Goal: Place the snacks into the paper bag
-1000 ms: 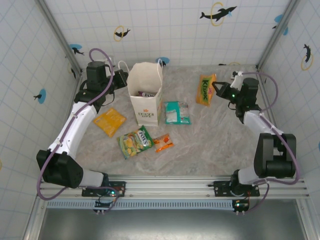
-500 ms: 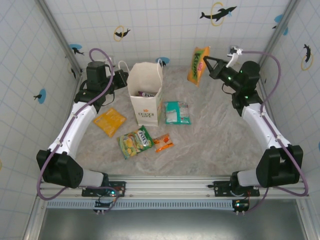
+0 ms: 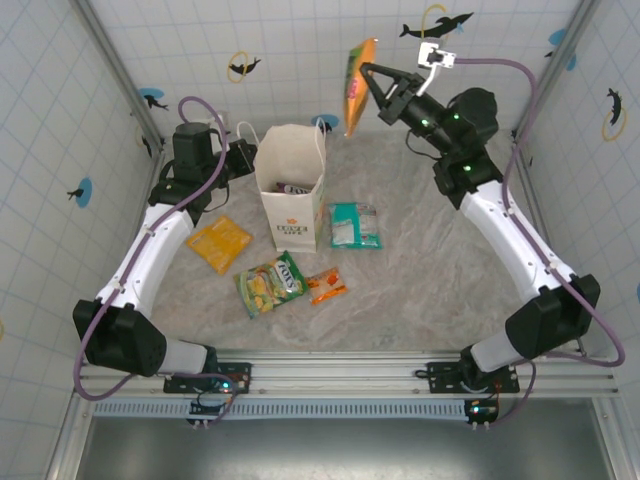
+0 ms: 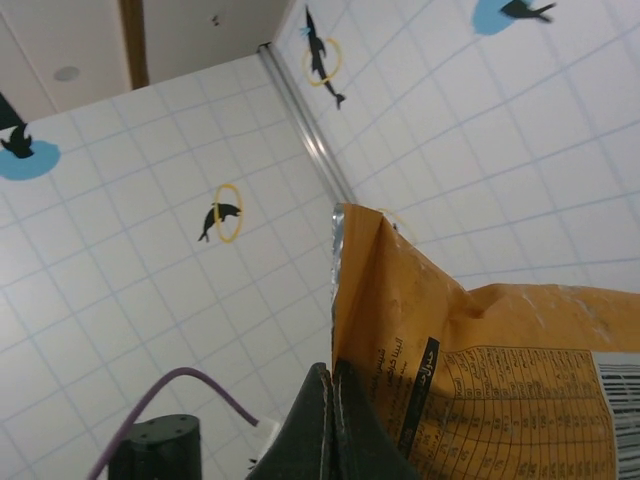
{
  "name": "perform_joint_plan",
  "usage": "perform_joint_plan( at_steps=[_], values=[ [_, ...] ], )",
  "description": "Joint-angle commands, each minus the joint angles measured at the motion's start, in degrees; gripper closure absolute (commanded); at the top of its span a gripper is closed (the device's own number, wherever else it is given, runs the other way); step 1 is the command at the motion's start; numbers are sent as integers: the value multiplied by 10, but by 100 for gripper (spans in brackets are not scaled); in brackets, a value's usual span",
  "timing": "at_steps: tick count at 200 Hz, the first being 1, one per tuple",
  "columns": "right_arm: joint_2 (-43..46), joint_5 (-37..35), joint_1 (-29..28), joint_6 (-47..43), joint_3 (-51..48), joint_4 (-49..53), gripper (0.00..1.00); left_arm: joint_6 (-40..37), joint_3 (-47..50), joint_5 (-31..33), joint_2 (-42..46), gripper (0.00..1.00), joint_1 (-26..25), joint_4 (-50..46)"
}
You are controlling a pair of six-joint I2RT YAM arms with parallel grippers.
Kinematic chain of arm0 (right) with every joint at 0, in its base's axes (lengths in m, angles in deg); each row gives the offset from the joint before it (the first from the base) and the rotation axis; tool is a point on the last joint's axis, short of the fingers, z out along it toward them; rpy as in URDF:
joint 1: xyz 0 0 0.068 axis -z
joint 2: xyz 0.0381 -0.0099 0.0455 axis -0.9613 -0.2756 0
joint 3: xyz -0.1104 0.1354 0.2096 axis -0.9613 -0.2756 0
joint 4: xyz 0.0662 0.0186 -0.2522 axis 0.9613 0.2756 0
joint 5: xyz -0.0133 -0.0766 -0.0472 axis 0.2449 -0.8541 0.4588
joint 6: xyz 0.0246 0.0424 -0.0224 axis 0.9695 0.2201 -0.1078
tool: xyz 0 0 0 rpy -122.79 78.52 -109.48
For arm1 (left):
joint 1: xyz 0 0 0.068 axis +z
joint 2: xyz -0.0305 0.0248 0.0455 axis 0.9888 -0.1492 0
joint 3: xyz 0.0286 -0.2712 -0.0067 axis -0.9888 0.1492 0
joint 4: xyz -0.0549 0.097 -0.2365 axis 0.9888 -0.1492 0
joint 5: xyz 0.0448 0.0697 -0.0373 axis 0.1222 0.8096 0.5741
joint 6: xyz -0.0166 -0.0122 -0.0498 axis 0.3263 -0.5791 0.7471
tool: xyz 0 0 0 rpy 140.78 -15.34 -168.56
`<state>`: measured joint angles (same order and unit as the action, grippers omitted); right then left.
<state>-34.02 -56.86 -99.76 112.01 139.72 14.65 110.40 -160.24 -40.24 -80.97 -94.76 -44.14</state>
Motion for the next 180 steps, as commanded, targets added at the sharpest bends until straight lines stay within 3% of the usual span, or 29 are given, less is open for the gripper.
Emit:
perform_joint_plan(
  at_steps=[1,72,106,180],
  values=[
    [-20,-20,-35,-19,47,-20,100,4,-1,-14,7,100,4,27],
    [-102,-14,-100,-24,142,-12,100,4,1,-17,7,100,4,27],
    [-117,-6,-115,8,118,-4,100,2,2,-16,10,100,4,27],
    [-111,-60,-139,62,35,30,100,0,6,-10,12,100,4,27]
  ],
)
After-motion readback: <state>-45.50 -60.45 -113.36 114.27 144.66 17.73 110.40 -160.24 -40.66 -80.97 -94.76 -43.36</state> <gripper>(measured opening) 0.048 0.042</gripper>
